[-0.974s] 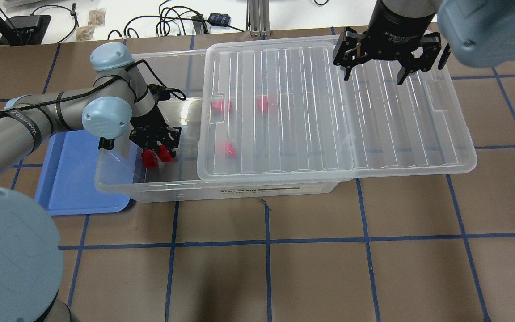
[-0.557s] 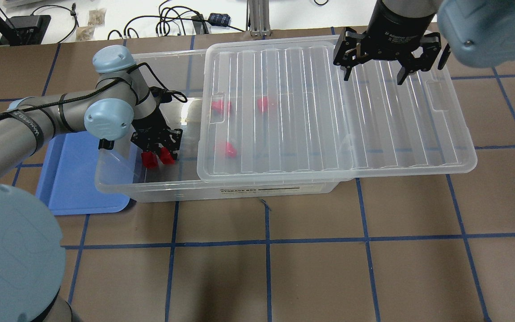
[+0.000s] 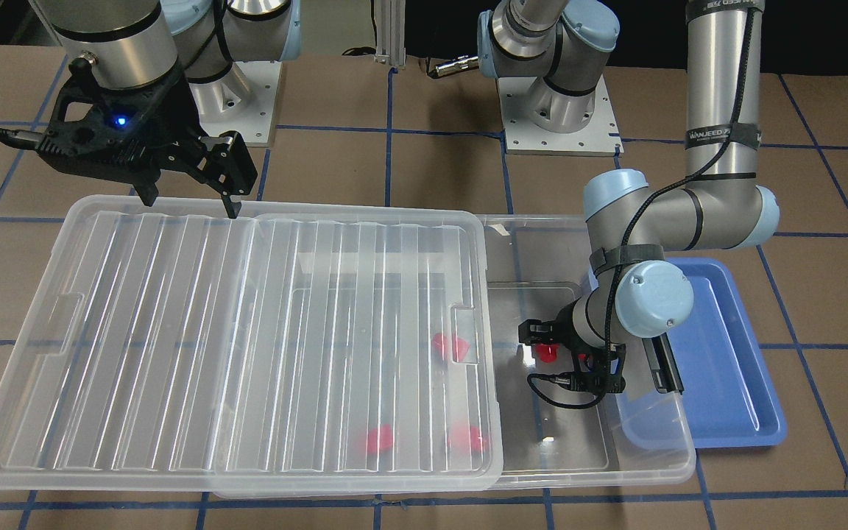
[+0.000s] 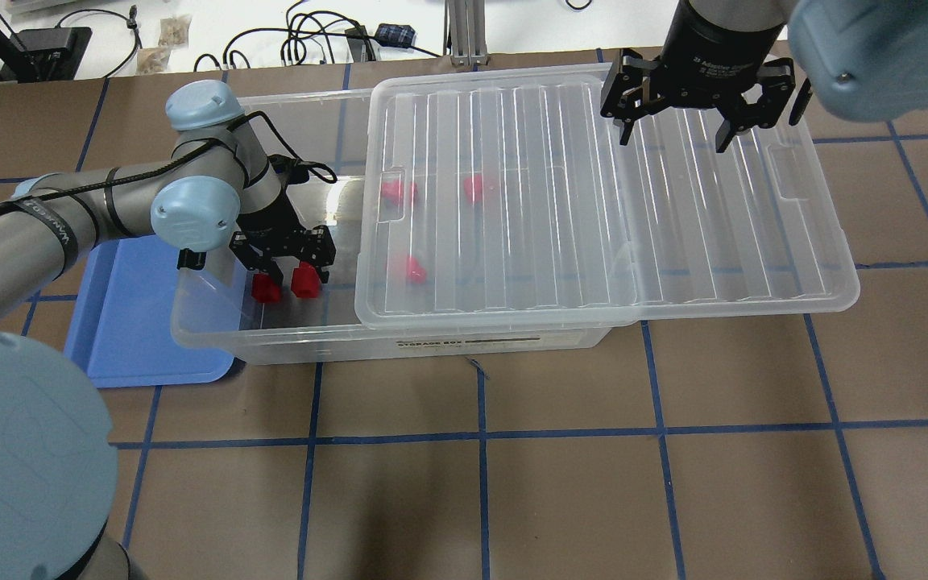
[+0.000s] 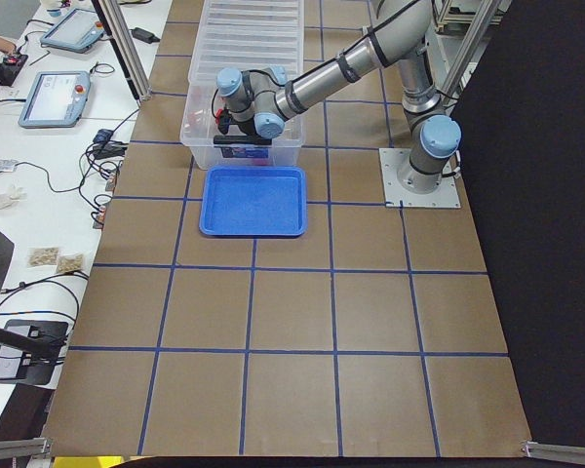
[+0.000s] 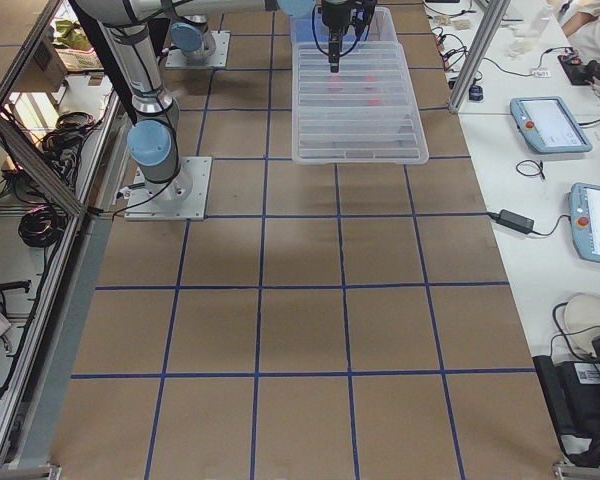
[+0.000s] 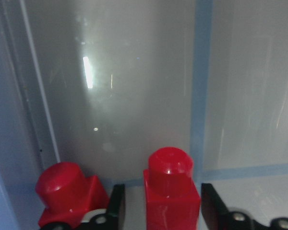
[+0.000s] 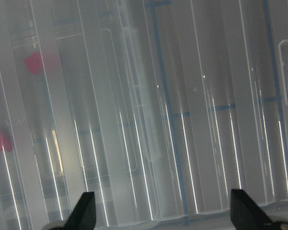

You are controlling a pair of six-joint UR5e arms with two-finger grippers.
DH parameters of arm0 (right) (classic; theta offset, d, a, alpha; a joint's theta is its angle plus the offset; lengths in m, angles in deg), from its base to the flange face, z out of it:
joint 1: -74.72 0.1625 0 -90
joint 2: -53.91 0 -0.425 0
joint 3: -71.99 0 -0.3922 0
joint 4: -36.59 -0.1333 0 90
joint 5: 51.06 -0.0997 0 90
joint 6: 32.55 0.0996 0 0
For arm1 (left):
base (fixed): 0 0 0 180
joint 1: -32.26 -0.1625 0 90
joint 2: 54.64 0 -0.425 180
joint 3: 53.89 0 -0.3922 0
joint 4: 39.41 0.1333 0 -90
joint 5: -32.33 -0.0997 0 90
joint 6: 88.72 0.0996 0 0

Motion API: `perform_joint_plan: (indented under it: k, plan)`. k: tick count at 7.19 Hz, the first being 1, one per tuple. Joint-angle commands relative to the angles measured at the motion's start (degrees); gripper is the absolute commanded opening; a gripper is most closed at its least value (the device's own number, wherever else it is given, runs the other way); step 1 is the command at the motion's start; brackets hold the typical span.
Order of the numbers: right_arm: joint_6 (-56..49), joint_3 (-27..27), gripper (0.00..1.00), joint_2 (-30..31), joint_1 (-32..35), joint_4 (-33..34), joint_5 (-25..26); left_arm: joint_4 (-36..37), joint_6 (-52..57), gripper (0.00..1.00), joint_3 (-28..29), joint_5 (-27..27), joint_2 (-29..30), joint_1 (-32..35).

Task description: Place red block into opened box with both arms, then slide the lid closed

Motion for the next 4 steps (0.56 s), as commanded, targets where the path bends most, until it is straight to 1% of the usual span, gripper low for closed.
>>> perform_joint_plan:
  k: [1, 2, 4]
  plan:
    - [-5.1, 0.6, 1.0, -0.2, -1.7, 0.3, 0.4, -0.2, -0.3, 1.0, 1.1, 1.3, -2.3, 0.1]
    - [-11.8, 0.5, 1.0, -0.3, -5.8, 0.4, 1.6, -1.4, -0.4, 1.0, 3.1, 1.0, -3.6, 0.1]
    - [-27.4, -0.1, 1.0, -1.1, -19.1, 0.3, 0.8, -11.6, -0.4, 1.0, 9.4, 0.6, -6.6, 0.2]
